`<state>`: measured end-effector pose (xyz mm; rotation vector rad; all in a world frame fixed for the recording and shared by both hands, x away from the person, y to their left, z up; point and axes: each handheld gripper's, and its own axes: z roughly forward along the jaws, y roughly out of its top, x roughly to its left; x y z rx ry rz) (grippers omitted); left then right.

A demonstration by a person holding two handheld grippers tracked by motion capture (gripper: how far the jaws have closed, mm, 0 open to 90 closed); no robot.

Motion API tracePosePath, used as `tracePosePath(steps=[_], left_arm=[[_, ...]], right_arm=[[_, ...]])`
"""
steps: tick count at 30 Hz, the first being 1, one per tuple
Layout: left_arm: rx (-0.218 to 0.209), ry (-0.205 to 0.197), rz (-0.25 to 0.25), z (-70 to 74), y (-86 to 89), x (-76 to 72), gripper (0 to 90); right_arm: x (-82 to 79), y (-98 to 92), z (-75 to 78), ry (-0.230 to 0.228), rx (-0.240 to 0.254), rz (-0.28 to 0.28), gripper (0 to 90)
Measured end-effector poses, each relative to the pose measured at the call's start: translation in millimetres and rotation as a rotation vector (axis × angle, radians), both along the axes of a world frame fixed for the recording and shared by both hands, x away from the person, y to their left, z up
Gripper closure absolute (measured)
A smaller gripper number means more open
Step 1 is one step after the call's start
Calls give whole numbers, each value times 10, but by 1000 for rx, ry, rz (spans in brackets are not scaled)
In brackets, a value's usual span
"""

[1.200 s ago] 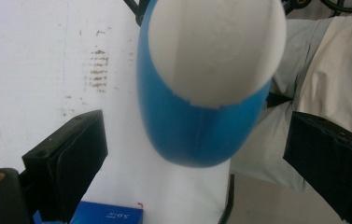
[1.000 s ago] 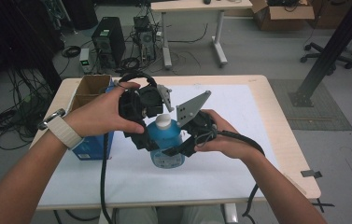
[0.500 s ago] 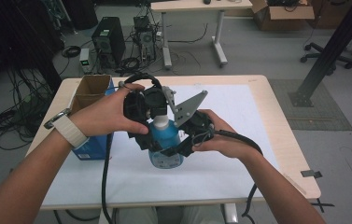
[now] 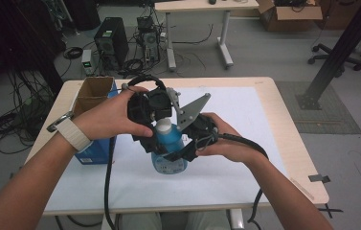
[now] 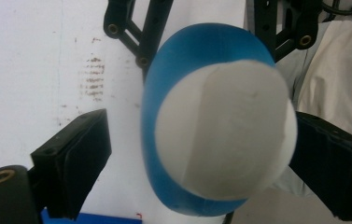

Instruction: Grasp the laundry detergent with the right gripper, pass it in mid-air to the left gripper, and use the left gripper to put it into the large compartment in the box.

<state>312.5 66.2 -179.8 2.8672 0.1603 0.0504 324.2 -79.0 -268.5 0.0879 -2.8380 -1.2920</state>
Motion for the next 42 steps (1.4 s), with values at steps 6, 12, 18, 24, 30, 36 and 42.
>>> tracePosePath(steps=[6,12,18,24,30,36,42], left_arm=[[3,10,-6,-13,-7,0,133],[3,13,-12,-22,-8,2,164],[-3,12,-10,-27,-4,2,190],[-3,12,-9,-32,-4,2,208],[-7,8,-14,-35,-8,-4,256],[-13,13,-20,-38,-12,-8,300],[-15,13,-19,-45,-4,-7,340]], right_arm=[[2,-1,1,3,-2,0,447],[7,-4,-10,3,-4,-4,447],[15,1,-21,5,-5,-5,447],[14,8,-24,6,-5,-3,447],[17,16,-28,2,-6,-1,447],[14,19,-32,3,-10,-1,447],[6,28,-41,3,-9,2,446]])
